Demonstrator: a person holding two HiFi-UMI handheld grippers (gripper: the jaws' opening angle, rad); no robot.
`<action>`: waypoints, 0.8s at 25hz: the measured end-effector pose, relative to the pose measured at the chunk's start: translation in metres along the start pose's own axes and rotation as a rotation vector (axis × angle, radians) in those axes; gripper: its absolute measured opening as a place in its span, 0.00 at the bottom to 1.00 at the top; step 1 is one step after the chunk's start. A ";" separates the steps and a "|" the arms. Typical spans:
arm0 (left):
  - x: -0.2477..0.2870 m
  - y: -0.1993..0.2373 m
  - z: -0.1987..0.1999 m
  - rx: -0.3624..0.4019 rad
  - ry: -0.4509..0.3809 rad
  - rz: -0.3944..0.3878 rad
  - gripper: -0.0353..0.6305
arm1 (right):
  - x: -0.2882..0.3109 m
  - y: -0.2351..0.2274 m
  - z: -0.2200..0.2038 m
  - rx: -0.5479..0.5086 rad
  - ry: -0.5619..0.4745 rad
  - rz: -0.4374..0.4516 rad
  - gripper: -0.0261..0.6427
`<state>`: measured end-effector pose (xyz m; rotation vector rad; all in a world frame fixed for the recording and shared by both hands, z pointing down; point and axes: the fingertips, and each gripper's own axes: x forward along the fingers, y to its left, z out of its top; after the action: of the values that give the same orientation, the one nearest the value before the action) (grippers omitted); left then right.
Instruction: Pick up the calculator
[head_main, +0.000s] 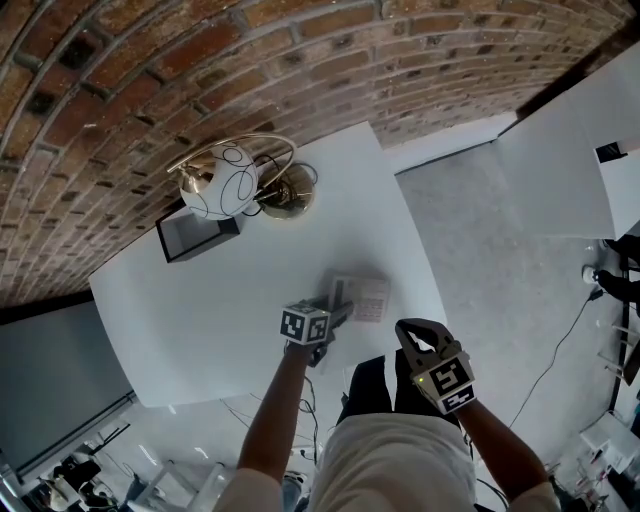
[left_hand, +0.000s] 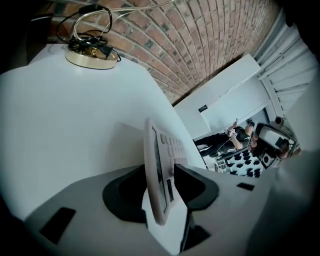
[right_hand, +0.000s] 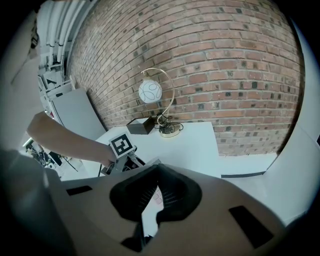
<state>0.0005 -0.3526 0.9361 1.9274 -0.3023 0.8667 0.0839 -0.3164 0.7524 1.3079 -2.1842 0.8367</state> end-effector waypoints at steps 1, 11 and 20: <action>0.002 -0.001 0.000 -0.011 0.005 -0.012 0.32 | 0.001 0.001 -0.001 0.001 0.002 0.001 0.06; -0.004 -0.006 -0.003 -0.088 -0.047 -0.106 0.25 | 0.003 0.011 0.005 -0.022 0.002 -0.002 0.06; -0.038 -0.015 0.005 -0.079 -0.146 -0.096 0.25 | -0.001 0.023 0.018 -0.076 -0.022 -0.022 0.06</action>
<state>-0.0161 -0.3551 0.8981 1.9188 -0.3229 0.6439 0.0619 -0.3203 0.7329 1.3078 -2.1922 0.7263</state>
